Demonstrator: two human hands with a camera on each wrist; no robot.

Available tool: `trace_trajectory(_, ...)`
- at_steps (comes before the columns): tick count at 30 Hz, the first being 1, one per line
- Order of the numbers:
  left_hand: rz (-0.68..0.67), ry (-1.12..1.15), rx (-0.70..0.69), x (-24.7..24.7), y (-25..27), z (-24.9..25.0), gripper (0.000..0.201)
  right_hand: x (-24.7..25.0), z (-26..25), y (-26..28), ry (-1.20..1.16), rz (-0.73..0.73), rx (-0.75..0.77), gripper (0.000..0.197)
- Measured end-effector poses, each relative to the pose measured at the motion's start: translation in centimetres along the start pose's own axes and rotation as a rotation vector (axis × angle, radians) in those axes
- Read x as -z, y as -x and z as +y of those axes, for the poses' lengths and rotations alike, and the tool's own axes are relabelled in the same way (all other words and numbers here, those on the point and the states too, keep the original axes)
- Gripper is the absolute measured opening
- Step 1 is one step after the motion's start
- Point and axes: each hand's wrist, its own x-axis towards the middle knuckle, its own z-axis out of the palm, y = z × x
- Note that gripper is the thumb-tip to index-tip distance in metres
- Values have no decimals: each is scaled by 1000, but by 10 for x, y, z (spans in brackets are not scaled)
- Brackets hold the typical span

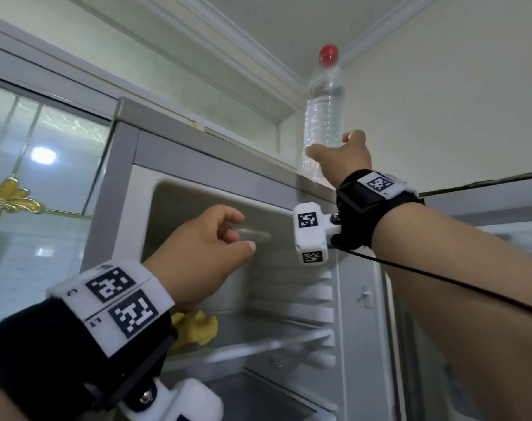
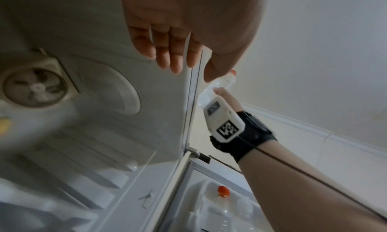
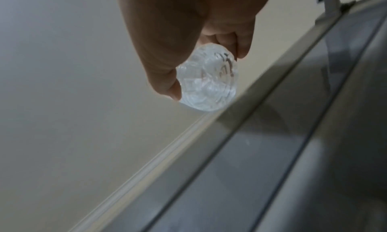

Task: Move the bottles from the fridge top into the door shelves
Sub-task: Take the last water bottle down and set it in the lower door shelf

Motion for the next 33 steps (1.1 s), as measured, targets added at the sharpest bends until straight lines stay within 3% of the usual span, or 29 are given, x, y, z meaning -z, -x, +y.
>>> trace_trajectory(8, -141, 285, -67, -83, 4, 43, 31, 115, 20, 58, 156, 39, 5, 71)
trace_trajectory(12, -303, 400, -95, -142, 31, 67, 33, 183, 44, 110, 257, 96, -55, 63)
trace_trajectory(17, -518, 522, -54, -208, 73, 94, 36, 256, 79, 167, 287, 156, -199, 73)
trace_trajectory(26, -737, 550, -8, -293, 130, 124, 39, 338, 149, 225, 547, 175, -496, 74)
trace_trajectory(33, -762, 477, 105, -327, 140, 103, 35, 353, 206, 244, 863, 36, -665, 75)
